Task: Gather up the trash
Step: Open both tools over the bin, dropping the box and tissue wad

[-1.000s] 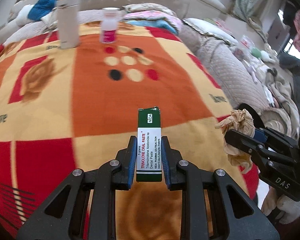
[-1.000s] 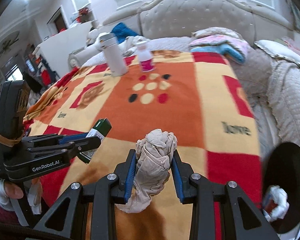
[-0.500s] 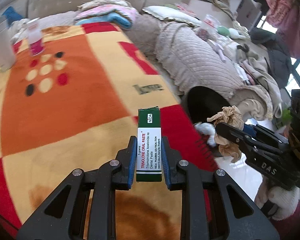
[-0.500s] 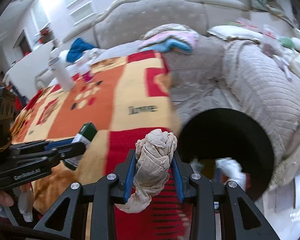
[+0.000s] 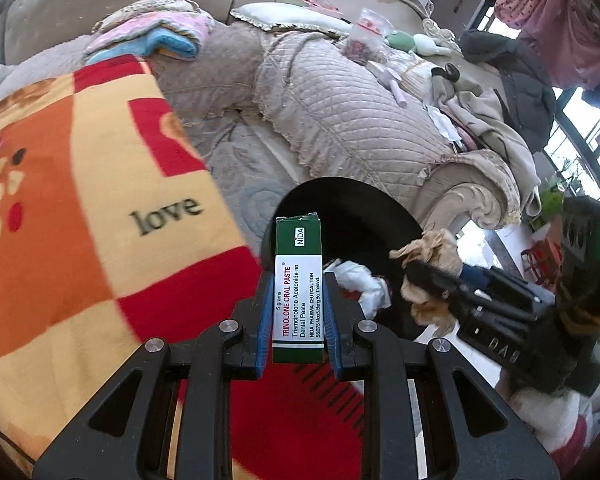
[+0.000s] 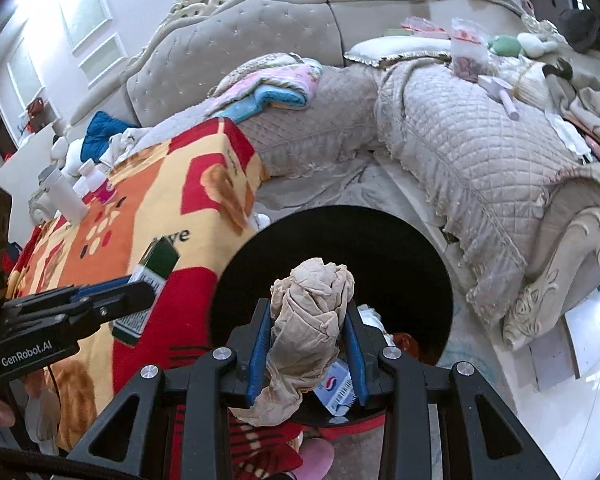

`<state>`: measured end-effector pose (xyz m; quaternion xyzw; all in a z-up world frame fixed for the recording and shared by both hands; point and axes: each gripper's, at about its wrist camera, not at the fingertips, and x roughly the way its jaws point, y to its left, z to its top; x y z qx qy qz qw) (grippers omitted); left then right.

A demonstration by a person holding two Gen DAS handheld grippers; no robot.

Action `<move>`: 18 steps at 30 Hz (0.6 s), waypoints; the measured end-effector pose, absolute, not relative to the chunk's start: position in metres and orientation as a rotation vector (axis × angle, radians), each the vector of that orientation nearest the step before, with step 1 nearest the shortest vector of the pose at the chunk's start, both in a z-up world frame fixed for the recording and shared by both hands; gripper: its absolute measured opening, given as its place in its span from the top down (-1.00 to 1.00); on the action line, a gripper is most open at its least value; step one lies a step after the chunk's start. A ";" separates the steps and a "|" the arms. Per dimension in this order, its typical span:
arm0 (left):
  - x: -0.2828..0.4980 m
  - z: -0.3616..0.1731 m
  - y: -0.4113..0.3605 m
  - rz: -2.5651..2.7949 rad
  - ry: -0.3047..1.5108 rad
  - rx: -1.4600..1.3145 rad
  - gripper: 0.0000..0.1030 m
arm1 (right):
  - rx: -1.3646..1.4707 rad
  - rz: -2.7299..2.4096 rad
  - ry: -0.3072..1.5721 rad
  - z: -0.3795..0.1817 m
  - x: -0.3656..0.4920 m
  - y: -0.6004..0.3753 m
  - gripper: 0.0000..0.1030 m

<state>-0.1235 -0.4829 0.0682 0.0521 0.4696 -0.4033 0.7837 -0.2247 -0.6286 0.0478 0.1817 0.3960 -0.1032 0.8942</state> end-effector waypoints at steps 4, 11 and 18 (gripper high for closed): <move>-0.123 0.062 -0.499 -0.877 1.020 0.126 0.59 | 0.395 -0.213 0.825 0.041 -0.225 -0.635 0.37; -0.117 0.052 -0.512 -0.881 1.029 0.133 0.59 | 0.407 -0.205 0.831 0.033 -0.220 -0.638 0.37; -0.111 0.045 -0.517 -0.901 1.042 0.107 0.58 | 0.425 -0.211 0.838 0.028 -0.214 -0.643 0.36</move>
